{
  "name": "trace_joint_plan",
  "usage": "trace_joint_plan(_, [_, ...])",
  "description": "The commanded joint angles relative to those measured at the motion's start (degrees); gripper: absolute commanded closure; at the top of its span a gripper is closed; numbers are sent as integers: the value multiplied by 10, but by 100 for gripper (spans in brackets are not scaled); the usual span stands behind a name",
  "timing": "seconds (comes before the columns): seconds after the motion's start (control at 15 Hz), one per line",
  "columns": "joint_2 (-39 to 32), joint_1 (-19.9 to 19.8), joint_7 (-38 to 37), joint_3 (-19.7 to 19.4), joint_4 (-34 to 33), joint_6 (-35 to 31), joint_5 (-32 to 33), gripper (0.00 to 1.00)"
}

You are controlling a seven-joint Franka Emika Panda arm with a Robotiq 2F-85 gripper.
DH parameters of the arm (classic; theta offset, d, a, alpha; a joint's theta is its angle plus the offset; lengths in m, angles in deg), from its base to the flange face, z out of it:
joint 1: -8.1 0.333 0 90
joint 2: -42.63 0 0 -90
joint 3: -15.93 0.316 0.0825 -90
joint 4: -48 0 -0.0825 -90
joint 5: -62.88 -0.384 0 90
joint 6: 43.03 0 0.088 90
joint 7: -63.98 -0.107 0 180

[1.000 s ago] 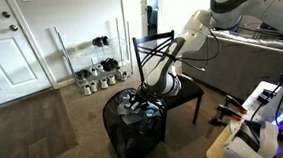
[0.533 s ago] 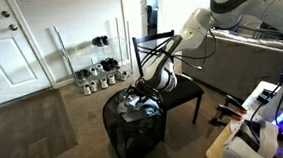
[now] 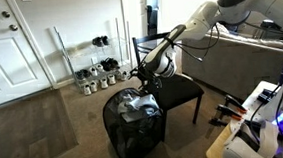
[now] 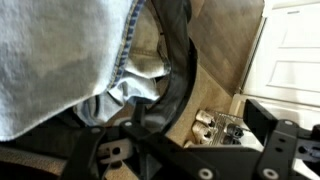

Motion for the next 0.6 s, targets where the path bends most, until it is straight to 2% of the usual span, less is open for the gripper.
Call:
trace_joint_plan(0.0, [13, -66, -15, 23, 27, 0, -20, 0])
trace_joint_plan(0.07, [10, -79, -18, 25, 26, 1, -20, 0])
trace_joint_plan(0.13, [1, -47, -5, 8, 0, 1, -10, 0])
trace_joint_plan(0.27, [1, -69, -5, 12, 3, 3, -9, 0])
trace_joint_plan(0.53, [0, -72, -6, 16, 8, 3, -9, 0])
